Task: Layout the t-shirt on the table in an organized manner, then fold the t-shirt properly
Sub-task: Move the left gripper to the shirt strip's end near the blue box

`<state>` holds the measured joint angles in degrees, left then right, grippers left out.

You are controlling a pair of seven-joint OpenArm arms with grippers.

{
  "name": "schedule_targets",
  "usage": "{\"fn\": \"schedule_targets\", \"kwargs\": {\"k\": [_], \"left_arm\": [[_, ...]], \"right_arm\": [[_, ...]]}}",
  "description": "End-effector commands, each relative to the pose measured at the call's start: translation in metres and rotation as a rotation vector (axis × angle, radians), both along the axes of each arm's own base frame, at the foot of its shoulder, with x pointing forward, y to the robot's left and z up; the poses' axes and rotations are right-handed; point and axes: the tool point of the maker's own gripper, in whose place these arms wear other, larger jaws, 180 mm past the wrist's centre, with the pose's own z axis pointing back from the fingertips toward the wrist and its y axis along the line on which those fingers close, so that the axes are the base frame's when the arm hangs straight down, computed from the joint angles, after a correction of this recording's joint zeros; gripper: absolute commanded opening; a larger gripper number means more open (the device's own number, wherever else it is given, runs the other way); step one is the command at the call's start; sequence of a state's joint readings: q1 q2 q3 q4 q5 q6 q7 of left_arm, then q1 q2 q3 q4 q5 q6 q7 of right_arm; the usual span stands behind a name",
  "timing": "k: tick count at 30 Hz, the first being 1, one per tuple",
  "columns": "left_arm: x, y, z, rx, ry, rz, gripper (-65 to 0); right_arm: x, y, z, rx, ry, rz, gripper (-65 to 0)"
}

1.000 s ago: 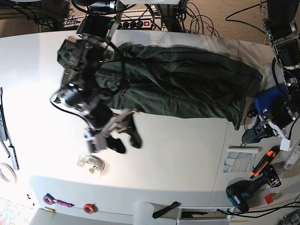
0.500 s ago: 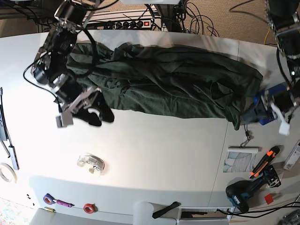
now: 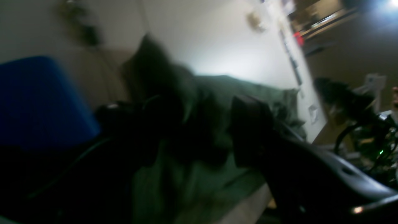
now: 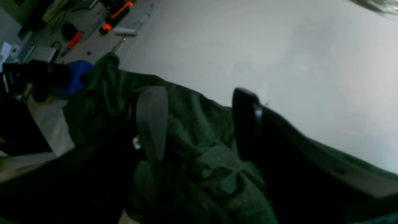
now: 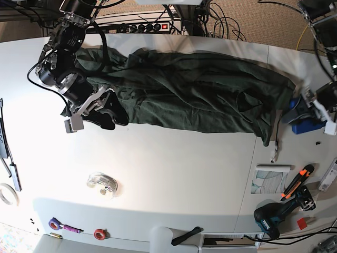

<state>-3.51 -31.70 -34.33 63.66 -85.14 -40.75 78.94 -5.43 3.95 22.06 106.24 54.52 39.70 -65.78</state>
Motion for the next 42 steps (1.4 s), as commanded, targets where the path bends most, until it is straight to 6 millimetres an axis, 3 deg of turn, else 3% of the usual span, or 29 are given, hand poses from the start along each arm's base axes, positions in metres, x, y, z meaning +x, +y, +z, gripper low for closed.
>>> {"fn": "schedule_targets", "kwargs": {"k": [1, 5, 13, 17, 23, 25, 35, 42], "left_arm": [[-0.003, 0.012, 0.006, 0.038, 0.009, 0.001, -30.8], [-0.015, 0.012, 0.014, 0.104, -0.014, -0.029, -38.0], [-0.032, -0.026, 0.056, 0.274, -0.168, -0.191, -38.5], [-0.043, -0.035, 0.058, 0.302, -0.174, -0.228, -39.0], [-0.059, -0.043, 0.039, 0.234, -0.124, -0.194, -58.0], [-0.059, -0.040, 0.027, 0.271, -0.097, -0.168, -64.7], [-0.060, -0.012, -0.005, 0.487, -0.010, -0.126, -65.0], [-0.053, 0.027, -0.017, 0.670, 0.061, -0.015, -65.0]], "right_arm": [[0.005, 0.000, 0.018, 0.020, -0.065, 0.001, -32.0], [0.005, 0.001, 0.018, 0.024, -0.067, 0.002, -32.0], [0.005, 0.000, 0.018, 0.023, -0.067, 0.002, -32.0], [0.005, 0.000, 0.018, 0.023, -0.067, 0.002, -32.0], [0.005, 0.000, 0.018, 0.023, -0.066, 0.002, -32.0], [0.005, 0.000, 0.018, 0.023, -0.066, 0.002, -32.0], [0.005, 0.000, 0.016, 0.016, -0.058, 0.004, -32.0], [0.005, 0.000, 0.016, 0.012, -0.057, 0.003, -32.0]]}}
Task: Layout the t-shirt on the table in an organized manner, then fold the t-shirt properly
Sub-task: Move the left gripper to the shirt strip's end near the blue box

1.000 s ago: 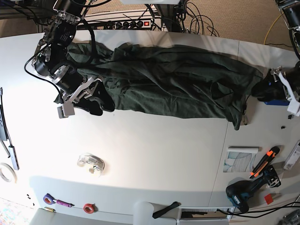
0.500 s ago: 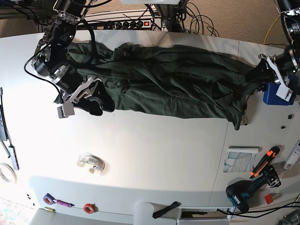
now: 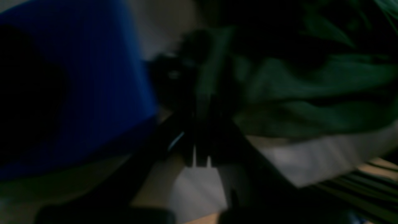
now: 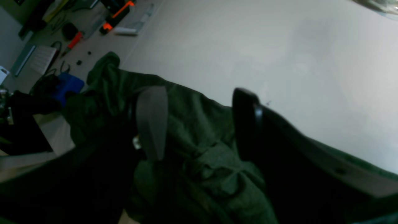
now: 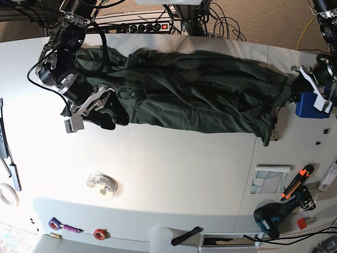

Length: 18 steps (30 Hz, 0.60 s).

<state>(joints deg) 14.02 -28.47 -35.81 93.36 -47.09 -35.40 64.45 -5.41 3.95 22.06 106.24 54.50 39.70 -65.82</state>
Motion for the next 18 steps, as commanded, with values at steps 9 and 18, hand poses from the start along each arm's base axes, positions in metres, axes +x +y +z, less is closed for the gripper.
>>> {"fn": "schedule_targets", "kwargs": {"k": [9, 18], "left_arm": [[0.026, 0.052, 0.017, 0.212, -0.109, 0.173, -65.0], [0.080, 0.076, 0.063, 0.266, -0.309, 0.301, -65.0]], "right_arm": [[0.005, 0.000, 0.016, 0.014, -0.058, 0.003, -32.0], [0.005, 0.000, 0.016, 0.013, -0.058, 0.003, -32.0]]}}
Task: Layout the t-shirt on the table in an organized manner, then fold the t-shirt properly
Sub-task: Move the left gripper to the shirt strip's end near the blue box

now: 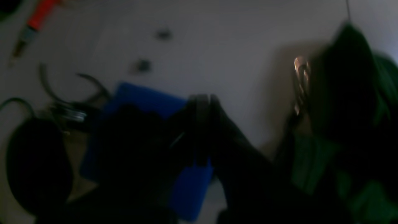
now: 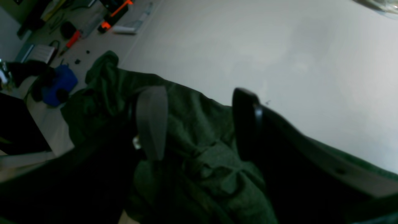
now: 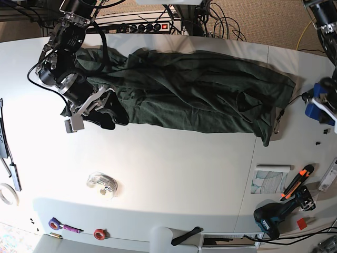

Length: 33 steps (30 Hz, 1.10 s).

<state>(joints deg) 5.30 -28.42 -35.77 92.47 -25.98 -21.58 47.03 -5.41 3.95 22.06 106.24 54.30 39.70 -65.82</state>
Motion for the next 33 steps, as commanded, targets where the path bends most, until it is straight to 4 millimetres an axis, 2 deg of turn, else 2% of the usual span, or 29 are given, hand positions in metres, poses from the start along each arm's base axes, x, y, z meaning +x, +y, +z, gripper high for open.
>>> {"fn": "schedule_targets", "kwargs": {"k": [1, 3, 6, 8, 15, 19, 22, 29, 33], "left_arm": [[0.013, 0.007, 0.021, 0.016, -0.067, 0.001, -65.0], [0.018, -0.004, 0.024, -0.041, -0.082, -0.035, -65.0], [0.015, -0.048, 0.025, -0.175, -0.081, -0.238, -65.0], [0.012, -0.062, 0.020, -0.221, -0.077, -0.302, -65.0], [0.006, -0.050, -0.013, -0.316, -0.039, -0.234, -65.0], [0.011, -0.054, -0.018, -0.415, -0.047, -0.224, -65.0], [0.015, -0.068, -0.021, -0.424, -0.024, -0.279, -65.0], [0.018, -0.119, -0.045, -0.396, 0.097, -0.427, -65.0], [0.026, -0.122, -0.052, -0.344, 0.137, -0.411, -65.0]], "right_arm": [[0.005, 0.000, 0.016, 0.017, -0.059, 0.004, -32.0], [0.005, 0.000, 0.016, 0.016, -0.059, 0.004, -32.0], [0.005, 0.000, 0.016, 0.016, -0.059, 0.003, -32.0], [0.005, 0.000, 0.016, 0.017, -0.059, 0.004, -32.0], [0.005, 0.000, 0.016, 0.017, -0.059, 0.004, -32.0], [0.005, 0.000, 0.016, 0.017, -0.059, 0.004, -32.0], [0.005, 0.000, 0.015, 0.011, -0.056, 0.002, -32.0], [0.005, 0.000, 0.015, 0.010, -0.056, 0.002, -32.0], [0.005, 0.000, 0.015, 0.009, -0.054, 0.002, -32.0]]}}
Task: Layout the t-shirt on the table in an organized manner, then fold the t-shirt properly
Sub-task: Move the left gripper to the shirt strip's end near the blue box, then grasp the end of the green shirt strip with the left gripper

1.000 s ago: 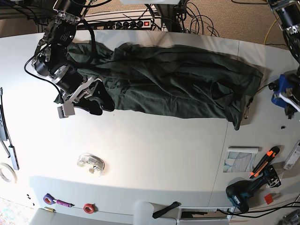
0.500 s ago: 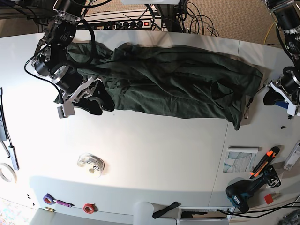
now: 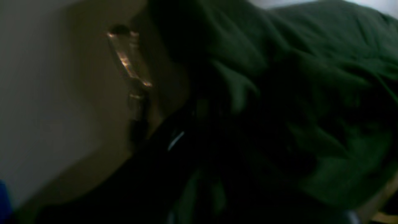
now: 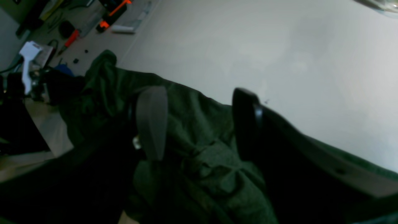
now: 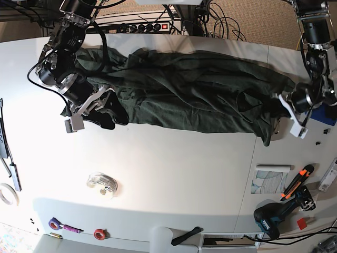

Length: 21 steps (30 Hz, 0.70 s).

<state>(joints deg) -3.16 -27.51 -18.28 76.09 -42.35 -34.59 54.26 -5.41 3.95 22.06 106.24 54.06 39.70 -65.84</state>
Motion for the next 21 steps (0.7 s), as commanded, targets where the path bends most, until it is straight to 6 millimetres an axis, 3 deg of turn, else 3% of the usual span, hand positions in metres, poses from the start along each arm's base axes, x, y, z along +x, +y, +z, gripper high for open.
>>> {"fn": "schedule_targets", "kwargs": {"k": [1, 7, 10, 21], "left_arm": [[0.016, 0.010, 0.016, 0.034, -0.063, 0.016, -65.0], [0.027, 0.063, 0.005, 0.298, -0.063, 0.197, -65.0], [0.031, 0.077, 0.008, 0.346, -0.084, 0.259, -65.0], [0.067, 0.074, 0.045, 0.270, -0.219, 0.302, -65.0]], "right_arm": [[0.005, 0.000, 0.016, 0.013, -0.057, 0.003, -32.0], [0.005, 0.000, 0.016, 0.013, -0.057, 0.003, -32.0], [0.005, 0.000, 0.016, 0.013, -0.057, 0.003, -32.0], [0.005, 0.000, 0.015, 0.013, -0.056, 0.003, -32.0]]}}
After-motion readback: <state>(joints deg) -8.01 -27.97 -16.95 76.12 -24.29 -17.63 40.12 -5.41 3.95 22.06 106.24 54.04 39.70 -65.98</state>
